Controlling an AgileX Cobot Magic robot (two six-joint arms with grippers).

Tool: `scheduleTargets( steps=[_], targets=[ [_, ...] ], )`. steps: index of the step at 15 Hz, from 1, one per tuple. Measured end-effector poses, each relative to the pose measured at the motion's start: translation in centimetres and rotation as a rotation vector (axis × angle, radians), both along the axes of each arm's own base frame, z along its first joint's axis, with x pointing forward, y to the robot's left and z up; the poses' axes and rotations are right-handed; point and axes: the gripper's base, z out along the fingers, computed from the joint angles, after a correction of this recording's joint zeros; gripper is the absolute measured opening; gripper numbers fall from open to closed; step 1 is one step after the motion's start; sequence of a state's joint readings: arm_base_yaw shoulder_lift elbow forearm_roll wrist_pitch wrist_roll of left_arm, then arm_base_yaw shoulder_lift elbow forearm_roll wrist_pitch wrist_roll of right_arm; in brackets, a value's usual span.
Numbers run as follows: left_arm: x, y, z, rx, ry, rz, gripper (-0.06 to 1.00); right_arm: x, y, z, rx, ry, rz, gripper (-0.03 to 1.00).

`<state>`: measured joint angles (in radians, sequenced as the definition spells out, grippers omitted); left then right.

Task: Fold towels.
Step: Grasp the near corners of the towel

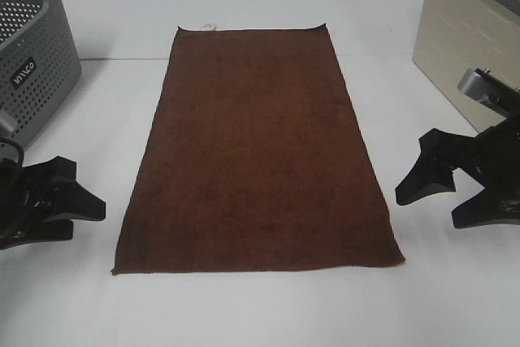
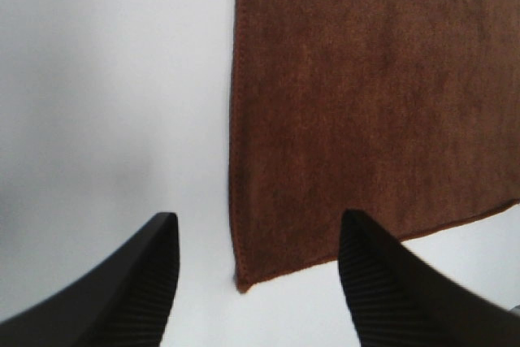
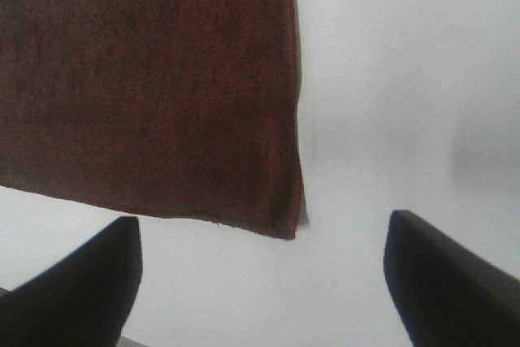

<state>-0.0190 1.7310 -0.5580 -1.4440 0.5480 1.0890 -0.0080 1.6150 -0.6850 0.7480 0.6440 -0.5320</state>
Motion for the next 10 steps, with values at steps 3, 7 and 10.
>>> scheduleTargets(
  steps=[3,7,10],
  targets=[
    [1.2,-1.5,-1.8,0.005,0.026,-0.071,0.56,0.7,0.3,-1.7,0.039,0.008,0.007,0.77],
    [2.3,-3.1,-2.9,-0.007,0.045,-0.088,0.56,1.1,0.5,-3.3,0.065,0.024,0.01,0.77],
    [3.4,-4.2,-3.3,-0.029,0.044,-0.095,0.56,1.5,0.6,-4.9,0.08,0.048,0.0,0.76]
  ],
)
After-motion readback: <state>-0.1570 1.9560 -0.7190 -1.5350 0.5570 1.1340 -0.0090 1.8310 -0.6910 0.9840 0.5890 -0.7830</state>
